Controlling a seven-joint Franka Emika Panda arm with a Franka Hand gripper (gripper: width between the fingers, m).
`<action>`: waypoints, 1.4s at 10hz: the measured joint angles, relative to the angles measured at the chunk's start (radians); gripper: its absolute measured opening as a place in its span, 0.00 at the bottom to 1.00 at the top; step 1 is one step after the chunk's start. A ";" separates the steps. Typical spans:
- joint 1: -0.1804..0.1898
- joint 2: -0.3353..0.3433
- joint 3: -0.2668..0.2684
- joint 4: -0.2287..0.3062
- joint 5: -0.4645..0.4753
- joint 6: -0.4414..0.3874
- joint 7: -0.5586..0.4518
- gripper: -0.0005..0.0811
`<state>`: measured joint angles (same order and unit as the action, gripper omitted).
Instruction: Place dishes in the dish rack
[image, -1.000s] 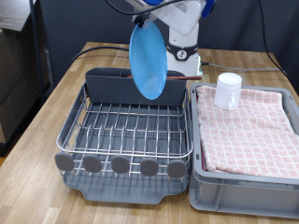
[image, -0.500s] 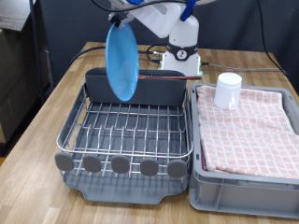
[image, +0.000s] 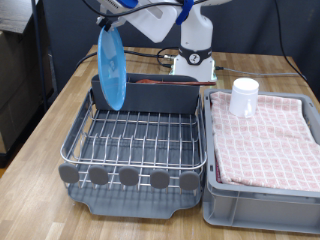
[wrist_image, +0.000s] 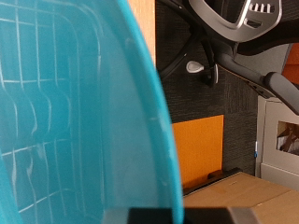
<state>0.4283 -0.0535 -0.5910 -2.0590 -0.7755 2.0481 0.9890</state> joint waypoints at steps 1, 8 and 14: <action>0.000 0.000 0.000 0.000 0.001 -0.005 0.002 0.03; -0.002 0.000 -0.050 -0.041 -0.082 0.033 0.015 0.03; -0.003 0.005 -0.100 -0.117 -0.154 0.129 0.014 0.03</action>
<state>0.4254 -0.0481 -0.6914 -2.1759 -0.9295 2.1770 1.0029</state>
